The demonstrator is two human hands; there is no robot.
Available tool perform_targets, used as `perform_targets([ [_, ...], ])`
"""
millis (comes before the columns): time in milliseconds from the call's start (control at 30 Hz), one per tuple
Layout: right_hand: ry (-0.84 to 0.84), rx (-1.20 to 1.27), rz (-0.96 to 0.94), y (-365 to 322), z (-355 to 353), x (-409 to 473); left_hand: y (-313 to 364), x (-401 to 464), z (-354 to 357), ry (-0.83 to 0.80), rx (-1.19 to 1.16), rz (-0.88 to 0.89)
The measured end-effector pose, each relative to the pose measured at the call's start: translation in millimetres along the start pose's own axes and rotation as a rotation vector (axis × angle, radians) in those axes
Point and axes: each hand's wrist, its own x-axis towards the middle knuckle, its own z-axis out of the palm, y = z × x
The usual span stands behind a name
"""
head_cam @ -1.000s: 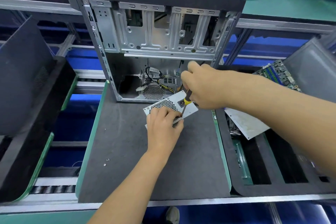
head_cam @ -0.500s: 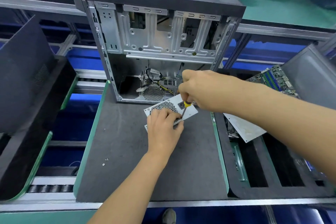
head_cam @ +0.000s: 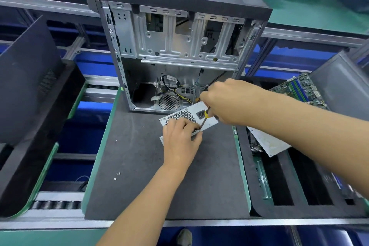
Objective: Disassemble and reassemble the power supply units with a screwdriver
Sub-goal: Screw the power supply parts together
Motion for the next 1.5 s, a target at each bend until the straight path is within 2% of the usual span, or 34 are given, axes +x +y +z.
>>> perform_targets([
  [100, -0.047, 0.116, 0.156, -2.9, 0.4, 5.8, -1.5, 1.3, 1.0, 0.009, 0.007, 0.006],
  [167, -0.155, 0.206, 0.207, 1.8, 0.1, 7.6, -0.6, 0.9, 0.7, 0.010, 0.002, 0.007],
  [233, -0.201, 0.219, 0.108, 5.3, -1.6, 5.9, -0.8, 1.7, -0.2, 0.008, -0.005, 0.012],
  [333, -0.061, 0.031, -0.153, 4.2, -1.3, 5.8, -1.7, 2.2, -0.3, 0.006, 0.000, 0.019],
  [400, 0.038, -0.026, -0.208, 1.2, -3.0, 7.6, -1.4, 3.0, 0.2, 0.006, -0.003, 0.015],
  [433, 0.065, -0.026, -0.186, -1.2, -2.8, 10.1, -1.8, 3.6, 0.6, 0.008, -0.003, 0.012],
  [500, 0.063, 0.042, -0.019, -7.0, -2.1, 16.0, -2.1, 1.2, 1.3, 0.009, 0.002, 0.032],
  [567, -0.016, 0.143, 0.198, -9.3, -2.4, 24.2, 0.0, -3.0, 1.0, 0.001, 0.011, 0.054],
  [633, -0.112, 0.216, 0.235, -9.0, -2.7, 27.7, 0.3, -3.8, 0.6, -0.002, 0.009, 0.052],
  [700, -0.176, 0.205, 0.114, -6.6, -8.4, 21.9, -0.8, -1.8, -0.6, 0.011, 0.002, 0.041],
  [733, -0.168, 0.104, 0.016, -4.1, -10.7, 17.6, -1.2, -0.3, -1.0, 0.014, 0.002, 0.039],
  [800, -0.105, -0.150, -0.176, 0.0, -11.5, 13.0, -2.4, 2.6, -1.3, 0.012, 0.003, 0.035],
  [867, -0.036, -0.221, -0.279, 0.8, -11.6, 13.4, -2.7, 3.1, -0.7, 0.009, 0.001, 0.031],
  [967, -0.053, -0.172, -0.169, -0.4, -12.8, 18.9, -3.0, 4.4, 0.0, 0.007, 0.003, 0.028],
  [1100, -0.253, 0.145, 0.125, 2.4, -7.6, 24.3, -4.5, 3.0, 0.0, -0.002, -0.004, 0.028],
  [1200, -0.243, 0.113, 0.050, 3.4, -5.2, 19.7, -3.3, 2.7, -1.2, -0.009, -0.006, 0.030],
  [1333, -0.034, -0.134, -0.155, 2.4, -4.6, 14.2, -4.3, 3.7, -0.2, 0.003, -0.004, 0.029],
  [1400, -0.052, -0.116, -0.102, 1.0, -7.2, 15.7, -4.3, 3.9, 0.3, -0.006, -0.007, 0.031],
  [1500, -0.213, 0.138, 0.118, 2.3, -8.3, 21.1, -4.2, 2.8, -1.0, -0.005, -0.007, 0.029],
])
